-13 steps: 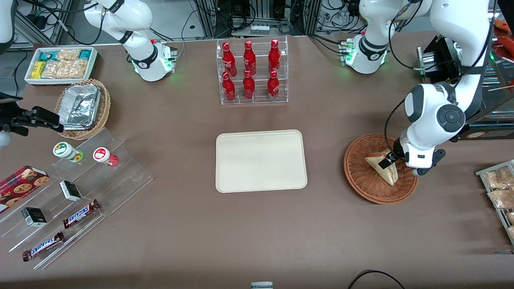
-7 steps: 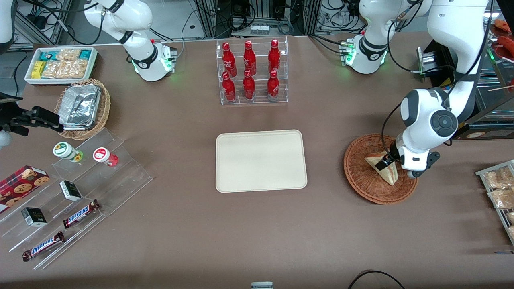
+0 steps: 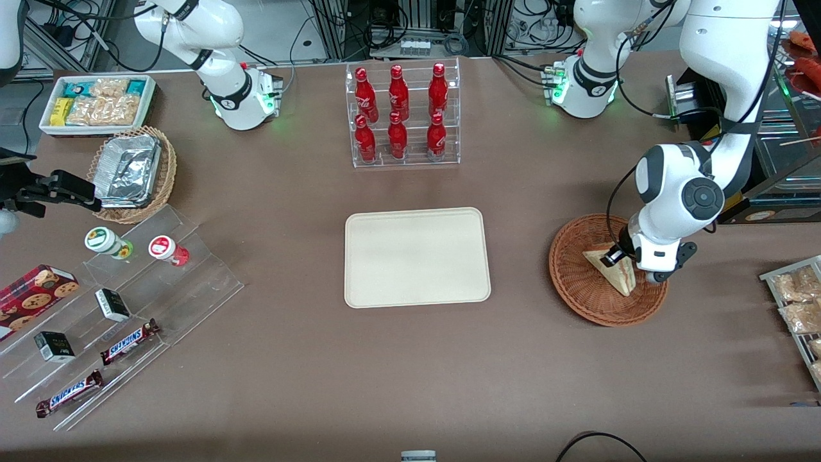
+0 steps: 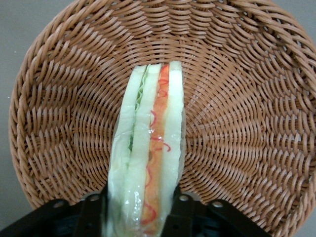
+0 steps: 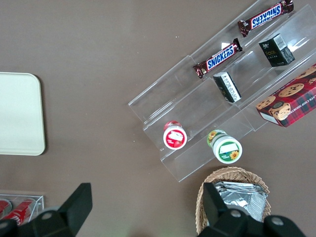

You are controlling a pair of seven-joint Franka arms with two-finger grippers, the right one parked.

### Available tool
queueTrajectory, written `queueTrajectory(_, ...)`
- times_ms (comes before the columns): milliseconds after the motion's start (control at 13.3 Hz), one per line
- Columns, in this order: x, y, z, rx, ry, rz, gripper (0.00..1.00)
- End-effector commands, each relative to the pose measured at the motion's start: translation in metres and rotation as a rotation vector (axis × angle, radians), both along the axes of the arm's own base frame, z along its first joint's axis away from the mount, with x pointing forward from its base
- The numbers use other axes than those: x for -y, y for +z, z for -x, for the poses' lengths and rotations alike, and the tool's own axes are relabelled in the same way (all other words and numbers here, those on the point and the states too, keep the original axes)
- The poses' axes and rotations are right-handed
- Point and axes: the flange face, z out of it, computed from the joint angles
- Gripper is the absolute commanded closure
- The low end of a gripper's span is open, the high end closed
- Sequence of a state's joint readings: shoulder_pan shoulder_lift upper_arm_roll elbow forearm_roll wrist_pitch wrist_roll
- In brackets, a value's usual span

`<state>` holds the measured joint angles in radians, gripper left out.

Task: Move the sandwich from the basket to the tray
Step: 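Lower the left gripper and close it on the wrapped sandwich, then lift the sandwich and carry it over the cream tray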

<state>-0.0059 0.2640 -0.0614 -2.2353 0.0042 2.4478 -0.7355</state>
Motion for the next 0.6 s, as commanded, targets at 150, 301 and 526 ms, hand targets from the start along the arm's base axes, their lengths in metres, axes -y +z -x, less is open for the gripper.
queueTrajectory(150,0.006,0.035,0.001,0.016,0.004,0.003,1.00)
queueTrajectory(301,0.014,0.058,-0.005,-0.002,-0.009,0.001,1.00)
queueTrajectory(526,0.052,0.087,-0.014,-0.026,-0.093,-0.009,1.00)
